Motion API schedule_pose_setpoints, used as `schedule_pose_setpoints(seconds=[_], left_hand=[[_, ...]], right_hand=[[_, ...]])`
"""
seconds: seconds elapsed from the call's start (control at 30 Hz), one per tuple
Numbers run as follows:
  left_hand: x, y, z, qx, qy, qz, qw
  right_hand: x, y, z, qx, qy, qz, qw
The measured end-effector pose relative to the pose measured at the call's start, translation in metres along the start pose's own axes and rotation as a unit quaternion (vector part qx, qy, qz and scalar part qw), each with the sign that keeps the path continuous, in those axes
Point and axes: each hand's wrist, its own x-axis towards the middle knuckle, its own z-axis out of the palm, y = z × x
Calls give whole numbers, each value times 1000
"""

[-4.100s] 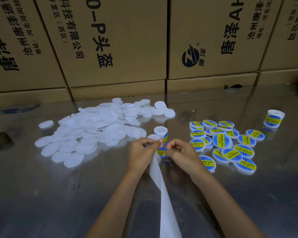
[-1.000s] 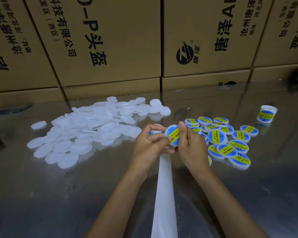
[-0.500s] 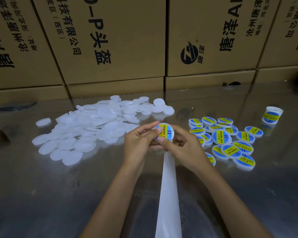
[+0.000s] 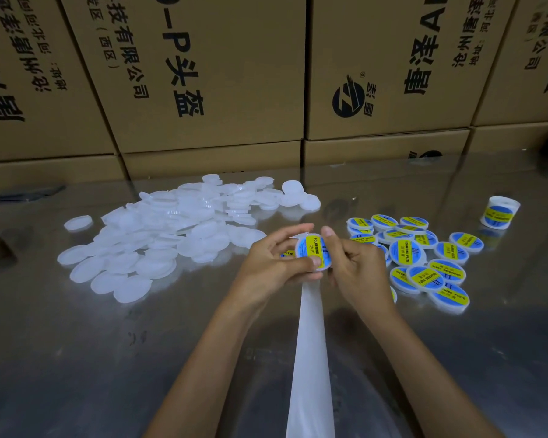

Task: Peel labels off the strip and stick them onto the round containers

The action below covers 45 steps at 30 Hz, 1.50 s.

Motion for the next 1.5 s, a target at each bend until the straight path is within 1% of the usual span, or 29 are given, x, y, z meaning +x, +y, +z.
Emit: schedule_pose_setpoints(seconds=[0.1, 0.13, 0.2, 0.27, 0.3, 0.33, 0.4, 0.53, 0.7, 0.8, 0.87, 0.9, 1.03, 1.13, 1.23, 1.33, 1.4, 1.5], left_hand=[[0, -1, 1, 18, 37, 17, 999], [0, -1, 1, 17, 53, 23, 998], [0, -1, 0, 4, 85, 37, 996], [0, -2, -3, 1, 122, 50, 991], [0, -2, -4, 3, 137, 53, 989], [0, -2, -4, 7, 142, 52, 988], [1, -2, -5, 10, 129, 46, 991], [1, -1, -6, 6, 71, 42, 997], [1, -2, -7, 14, -3, 69, 998], [1, -2, -6, 62, -38, 74, 995], [2, -3, -4, 105, -30, 79, 991], [2, -3, -3, 107, -16, 79, 991], [1, -3, -1, 55, 44, 71, 995], [1, -5, 0, 37, 75, 74, 994], [1, -5, 1, 28, 108, 77, 991], [2, -4, -1, 12, 150, 67, 986], [2, -3, -3, 18, 147, 58, 987], [1, -1, -3, 1, 97, 44, 994]], right_hand=[[0, -1, 3, 32, -16, 19, 999], [0, -2, 3, 50, -35, 20, 998], [-3, -4, 6, 77, -99, 9, 992], [-4, -2, 9, 61, -154, 4, 986], [-5, 0, 11, 51, -166, 7, 985], [-5, 0, 11, 48, -167, 7, 985], [-5, 2, 10, 51, -157, 4, 986], [-3, 2, 7, 80, -117, -2, 990], [-5, -6, 7, 143, -79, -9, 986], [-5, -8, 5, 156, -64, 23, 985], [-5, -8, 5, 151, -70, 43, 985], [-6, -8, 5, 149, -75, 49, 985], [-6, -6, 7, 141, -94, 72, 983], [-5, -6, 11, 148, -119, 87, 978], [-5, -6, 13, 154, -129, 73, 977], [-6, -6, 13, 132, -133, 57, 981], [-6, -7, 11, 133, -132, 51, 981], [-5, -9, 9, 158, -104, 41, 981]])
